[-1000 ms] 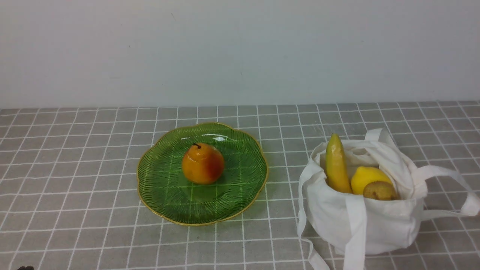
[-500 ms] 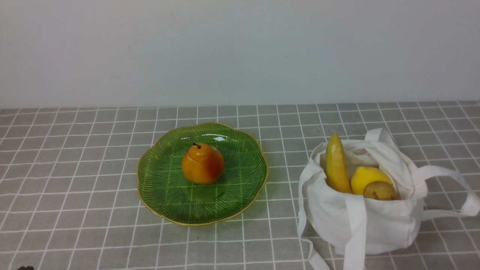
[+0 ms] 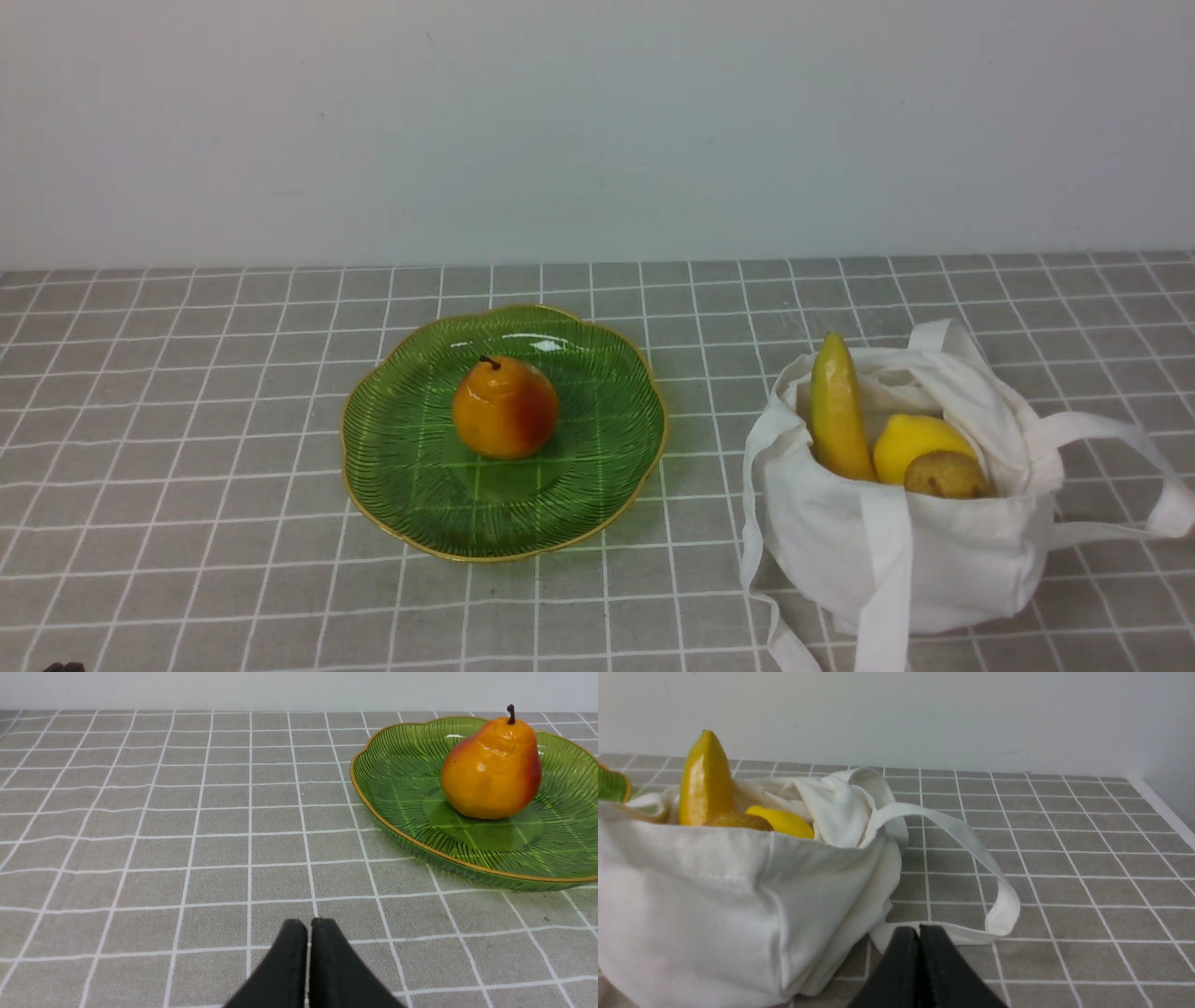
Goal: Take the fruit out of the bag on the grey coffee tablecloth and place them on the plate.
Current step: 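Reach for the kiwi in the white bag with the right gripper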
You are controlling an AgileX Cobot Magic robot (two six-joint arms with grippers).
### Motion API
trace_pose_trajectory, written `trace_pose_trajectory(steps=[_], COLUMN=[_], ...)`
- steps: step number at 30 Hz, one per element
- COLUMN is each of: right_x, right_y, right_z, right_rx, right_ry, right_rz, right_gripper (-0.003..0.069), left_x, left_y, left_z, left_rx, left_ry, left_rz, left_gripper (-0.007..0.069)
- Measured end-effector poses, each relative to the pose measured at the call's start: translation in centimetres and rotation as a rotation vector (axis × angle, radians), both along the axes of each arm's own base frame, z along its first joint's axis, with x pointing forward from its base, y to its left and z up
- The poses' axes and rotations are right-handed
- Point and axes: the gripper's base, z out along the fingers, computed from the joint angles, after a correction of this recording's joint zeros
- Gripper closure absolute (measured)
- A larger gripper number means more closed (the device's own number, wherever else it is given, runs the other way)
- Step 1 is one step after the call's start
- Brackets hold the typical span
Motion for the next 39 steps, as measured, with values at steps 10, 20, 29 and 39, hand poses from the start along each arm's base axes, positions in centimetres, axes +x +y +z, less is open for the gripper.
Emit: trace_pose_trajectory(steps=[10, 20, 29, 39], right_x=[0.1, 0.0, 0.6, 13.9], right_y=[0.0, -0.6, 0.8, 3.2], right_z=[2.2, 3.4, 13.8, 16.2], right_rx=[0.6, 0.695, 0.535, 0.224], right_ry=[-0.249, -0.389, -0.26, 0.63], right_rz=[-0.03, -0.058, 0.07, 0.26], right_gripper=[0.0671, 0.0671, 0.0671, 0.0671], left_x=[0.0, 0.0, 0.0, 0.0], left_y=[0.0, 0.0, 0.0, 0.0], left_z=[0.0, 0.0, 0.0, 0.0], left_rx=[0.0, 0.0, 0.0, 0.0], left_ry=[0.0, 0.0, 0.0, 0.0], left_rz=[0.0, 0.0, 0.0, 0.0], left_gripper=[0.0632, 0.0632, 0.0632, 0.0632])
